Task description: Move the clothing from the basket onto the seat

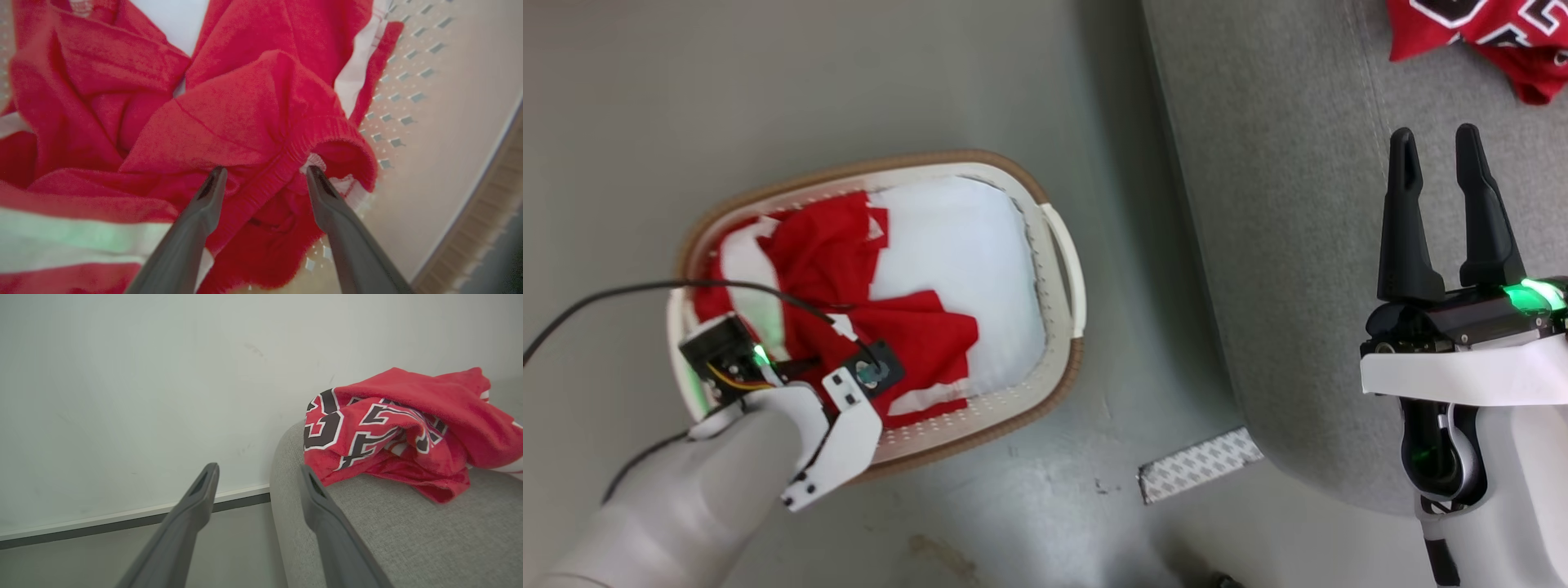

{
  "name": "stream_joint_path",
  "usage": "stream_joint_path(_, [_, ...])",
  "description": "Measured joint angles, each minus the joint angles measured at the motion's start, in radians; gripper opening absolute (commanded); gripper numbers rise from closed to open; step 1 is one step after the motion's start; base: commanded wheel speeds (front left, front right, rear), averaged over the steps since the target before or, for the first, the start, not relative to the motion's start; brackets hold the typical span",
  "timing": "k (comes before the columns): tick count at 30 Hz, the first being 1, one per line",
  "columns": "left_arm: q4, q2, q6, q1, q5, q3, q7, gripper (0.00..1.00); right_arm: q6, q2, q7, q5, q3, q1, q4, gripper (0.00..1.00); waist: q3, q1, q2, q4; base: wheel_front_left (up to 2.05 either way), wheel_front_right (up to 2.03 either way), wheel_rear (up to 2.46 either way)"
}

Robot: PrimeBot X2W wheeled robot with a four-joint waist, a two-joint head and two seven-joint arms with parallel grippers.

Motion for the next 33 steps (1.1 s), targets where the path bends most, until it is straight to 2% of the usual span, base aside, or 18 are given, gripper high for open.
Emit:
stream_joint_path(7, [0.059,0.018,0.0,-0.081,-0.007,-0.146,0.015,1.0,0.0,0.0,0.0,0.041,0.023,-0.017,-0.013,1.0,0.066,-0.0001,0.0,-0.055,0.0,0.0,0.0])
stream_joint_path(15, [0.095,0.034,0.0,-0.121,-0.049,-0.19,0.019,1.0,0.0,0.0,0.0,0.058,0.041,-0.017,-0.015,1.0,0.111,-0.0001,0.0,-0.1,0.0,0.0,0.0])
stream_joint_path(16, [0.101,0.032,0.0,-0.122,-0.064,-0.193,0.02,0.83,0.0,0.0,0.0,0.058,0.035,-0.013,-0.016,1.0,0.117,-0.0001,0.0,-0.102,0.0,0.0,0.0])
stream_joint_path(17, [0.103,0.032,0.0,-0.122,-0.069,-0.195,0.021,0.38,0.0,0.0,0.0,0.058,0.032,-0.01,-0.016,1.0,0.117,-0.0001,0.0,-0.102,0.0,0.0,0.0])
stream_joint_path(18, [0.104,0.031,0.0,-0.122,-0.073,-0.196,0.021,0.0,0.0,0.0,0.0,0.057,0.029,-0.007,-0.016,1.0,0.117,-0.0001,0.0,-0.102,0.0,0.0,0.0])
stream_joint_path(25, [0.095,0.023,0.0,-0.119,-0.103,-0.199,-0.018,0.0,0.0,0.001,0.0,0.057,0.033,-0.004,-0.002,1.0,0.104,-0.0001,0.0,-0.097,0.0,0.0,0.0])
stream_joint_path(33, [0.085,-0.098,0.0,-0.064,-0.223,-0.18,-0.139,0.0,0.0,0.002,0.0,-0.02,0.001,0.001,0.049,1.0,-0.04,-0.0002,0.0,-0.046,0.0,0.0,0.0])
